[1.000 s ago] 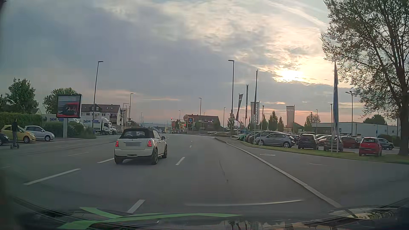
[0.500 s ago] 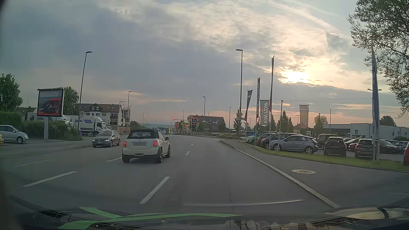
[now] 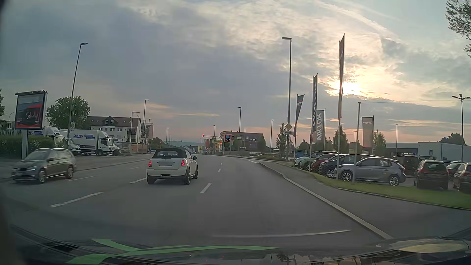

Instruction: Follow the waypoints while adhering to traffic rules and regulations

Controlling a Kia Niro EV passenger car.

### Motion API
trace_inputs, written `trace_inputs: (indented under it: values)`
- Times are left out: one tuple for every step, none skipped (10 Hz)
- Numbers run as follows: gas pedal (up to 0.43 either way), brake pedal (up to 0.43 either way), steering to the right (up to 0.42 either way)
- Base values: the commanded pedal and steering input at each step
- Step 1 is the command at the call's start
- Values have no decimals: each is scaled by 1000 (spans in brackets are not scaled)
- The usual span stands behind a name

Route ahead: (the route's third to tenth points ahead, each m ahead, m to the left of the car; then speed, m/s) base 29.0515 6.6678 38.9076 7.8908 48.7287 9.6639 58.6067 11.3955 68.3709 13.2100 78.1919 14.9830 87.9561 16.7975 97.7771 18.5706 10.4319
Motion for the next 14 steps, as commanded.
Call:
trace_inputs:
  values:
    - [28, 0, -14]
    - [28, 0, -14]
    - [39, 0, -14]
    - [39, 0, -14]
    - [39, 0, -14]
    - [39, 0, -14]
    - [39, 0, -14]
    - [39, 0, -14]
    - [39, 0, -14]
    - [39, 0, -15]
    - [39, 0, -16]
    - [39, 0, -17]
    - [39, 0, -18]
    - [39, 0, -19]
